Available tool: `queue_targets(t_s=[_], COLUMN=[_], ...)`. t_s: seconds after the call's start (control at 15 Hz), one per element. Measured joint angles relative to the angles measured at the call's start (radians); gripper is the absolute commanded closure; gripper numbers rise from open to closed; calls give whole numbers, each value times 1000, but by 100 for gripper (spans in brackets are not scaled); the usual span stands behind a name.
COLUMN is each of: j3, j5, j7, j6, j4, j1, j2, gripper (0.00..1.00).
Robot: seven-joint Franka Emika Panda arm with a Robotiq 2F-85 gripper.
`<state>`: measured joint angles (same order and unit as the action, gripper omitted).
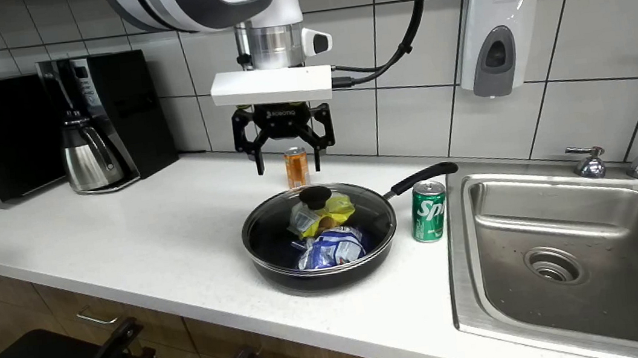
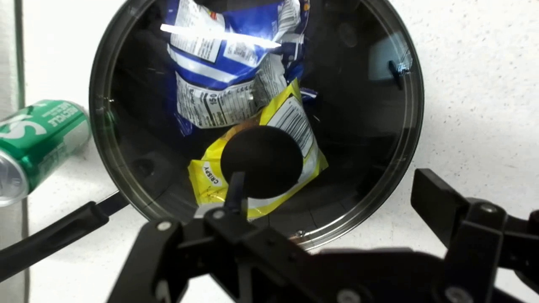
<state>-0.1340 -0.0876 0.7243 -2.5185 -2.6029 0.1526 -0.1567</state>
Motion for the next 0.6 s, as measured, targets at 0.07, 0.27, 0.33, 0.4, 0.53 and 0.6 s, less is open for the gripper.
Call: queue_targets(t_s=[0.07, 0.27, 0.33, 0.4, 0.53, 0.6], j3=[0, 0, 0, 0, 0, -3], j5=[27, 94, 103, 108, 114, 115], j7=[-35, -139, -160, -178, -207, -209], j6=[12, 33, 41, 50, 55, 55], j4=[-10, -34, -41, -47, -56, -58], j1=[0, 0, 0, -1, -4, -8], j2=[-12, -41, -49, -55, -64, -64], gripper=[0, 0, 0, 0, 0, 0])
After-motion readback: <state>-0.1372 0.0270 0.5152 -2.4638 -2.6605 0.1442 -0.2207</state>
